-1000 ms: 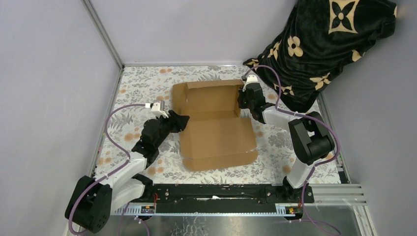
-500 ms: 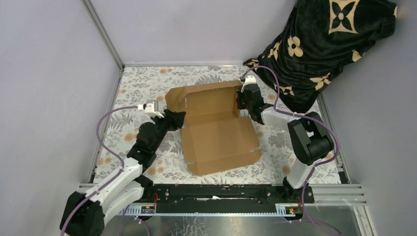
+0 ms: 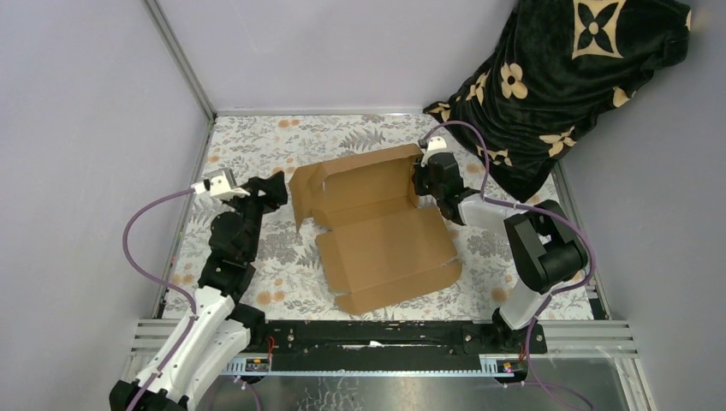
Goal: Fold the paper box
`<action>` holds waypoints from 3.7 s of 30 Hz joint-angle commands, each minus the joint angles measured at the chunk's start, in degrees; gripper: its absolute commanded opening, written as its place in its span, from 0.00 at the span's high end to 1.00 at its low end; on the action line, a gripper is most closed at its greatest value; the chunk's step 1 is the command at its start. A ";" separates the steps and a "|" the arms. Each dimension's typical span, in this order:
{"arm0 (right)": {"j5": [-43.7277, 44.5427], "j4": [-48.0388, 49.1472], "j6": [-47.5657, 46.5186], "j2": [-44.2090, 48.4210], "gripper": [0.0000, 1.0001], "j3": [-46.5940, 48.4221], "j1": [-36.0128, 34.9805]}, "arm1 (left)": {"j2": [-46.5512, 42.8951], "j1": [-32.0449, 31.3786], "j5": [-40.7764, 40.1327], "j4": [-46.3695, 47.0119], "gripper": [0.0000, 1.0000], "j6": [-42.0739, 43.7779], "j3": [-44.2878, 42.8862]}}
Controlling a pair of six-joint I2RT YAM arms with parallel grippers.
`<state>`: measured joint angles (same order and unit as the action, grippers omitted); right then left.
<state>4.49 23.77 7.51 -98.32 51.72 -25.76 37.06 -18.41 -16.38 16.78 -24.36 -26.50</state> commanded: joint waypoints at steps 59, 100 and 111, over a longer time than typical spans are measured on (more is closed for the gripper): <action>-13.69 -5.29 2.79 -5.00 1.00 -0.83 3.80 | 15.89 0.69 28.47 20.27 0.31 -4.01 11.47; -9.03 -7.04 -0.05 -5.11 1.00 -0.41 1.06 | 32.54 -10.55 8.15 16.37 0.29 6.92 -0.70; -7.44 -7.08 -0.21 -4.91 1.00 -1.05 -0.08 | 34.76 -14.00 -2.88 16.14 0.32 7.66 -1.59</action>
<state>-3.62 26.06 8.58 -100.47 52.62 -23.92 71.07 -31.51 -12.10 32.42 -18.24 -25.74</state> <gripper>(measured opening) 0.112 0.698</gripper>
